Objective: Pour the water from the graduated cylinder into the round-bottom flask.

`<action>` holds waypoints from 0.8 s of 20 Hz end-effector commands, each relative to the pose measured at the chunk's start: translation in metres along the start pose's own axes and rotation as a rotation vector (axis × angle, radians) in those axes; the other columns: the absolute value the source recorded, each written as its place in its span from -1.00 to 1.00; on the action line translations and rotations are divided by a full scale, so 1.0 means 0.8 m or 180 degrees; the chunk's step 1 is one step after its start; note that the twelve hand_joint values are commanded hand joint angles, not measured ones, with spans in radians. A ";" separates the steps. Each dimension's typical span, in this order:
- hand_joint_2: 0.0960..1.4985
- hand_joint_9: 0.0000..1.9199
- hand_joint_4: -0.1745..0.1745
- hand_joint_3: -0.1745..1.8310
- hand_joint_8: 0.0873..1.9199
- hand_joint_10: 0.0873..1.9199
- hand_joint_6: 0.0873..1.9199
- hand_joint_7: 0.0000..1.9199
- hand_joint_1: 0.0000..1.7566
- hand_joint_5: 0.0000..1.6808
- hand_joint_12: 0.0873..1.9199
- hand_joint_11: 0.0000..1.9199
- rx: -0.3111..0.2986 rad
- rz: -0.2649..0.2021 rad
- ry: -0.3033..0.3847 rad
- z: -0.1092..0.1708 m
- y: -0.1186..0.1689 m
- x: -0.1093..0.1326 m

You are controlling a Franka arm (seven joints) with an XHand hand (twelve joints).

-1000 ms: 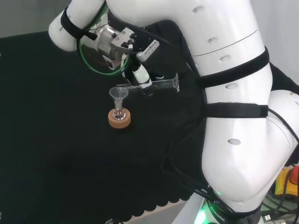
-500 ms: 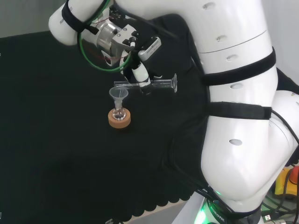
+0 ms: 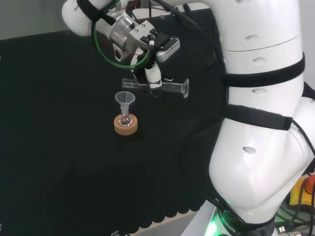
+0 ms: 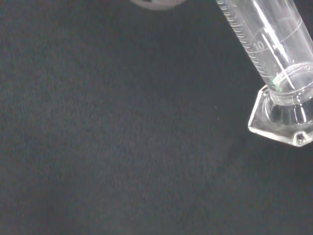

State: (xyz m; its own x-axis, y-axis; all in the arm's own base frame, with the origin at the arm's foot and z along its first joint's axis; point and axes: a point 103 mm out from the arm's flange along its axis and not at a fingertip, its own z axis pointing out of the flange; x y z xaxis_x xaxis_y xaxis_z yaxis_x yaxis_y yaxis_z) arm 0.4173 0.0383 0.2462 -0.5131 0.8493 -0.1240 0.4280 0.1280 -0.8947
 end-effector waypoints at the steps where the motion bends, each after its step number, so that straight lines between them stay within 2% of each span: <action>1: 0.44 0.61 -0.51 -0.82 -0.64 -1.00 -0.02 0.33 0.29 0.19 -0.40 0.45 -0.0429 -0.0163 0.0065 0.008 -0.006 -0.010; 6: 0.45 0.62 -0.53 -0.82 -0.72 -1.00 -0.01 0.37 0.29 0.19 -0.42 0.46 -0.0805 -0.0283 0.0167 0.012 -0.010 -0.016; 11: 0.45 0.62 -0.54 -0.82 -0.73 -1.00 -0.01 0.37 0.29 0.19 -0.42 0.46 -0.1208 -0.0298 0.0215 0.015 -0.012 -0.021; 16: 0.45 0.63 -0.55 -0.82 -0.73 -1.00 -0.01 0.38 0.29 0.19 -0.42 0.46 -0.1461 -0.0474 0.0468 0.019 -0.016 -0.029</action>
State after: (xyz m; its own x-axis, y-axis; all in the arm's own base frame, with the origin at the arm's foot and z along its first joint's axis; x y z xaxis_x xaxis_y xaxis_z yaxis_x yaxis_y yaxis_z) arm 0.4143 0.0154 0.2531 -0.5144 0.8575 -0.0079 0.6263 0.3694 -0.6865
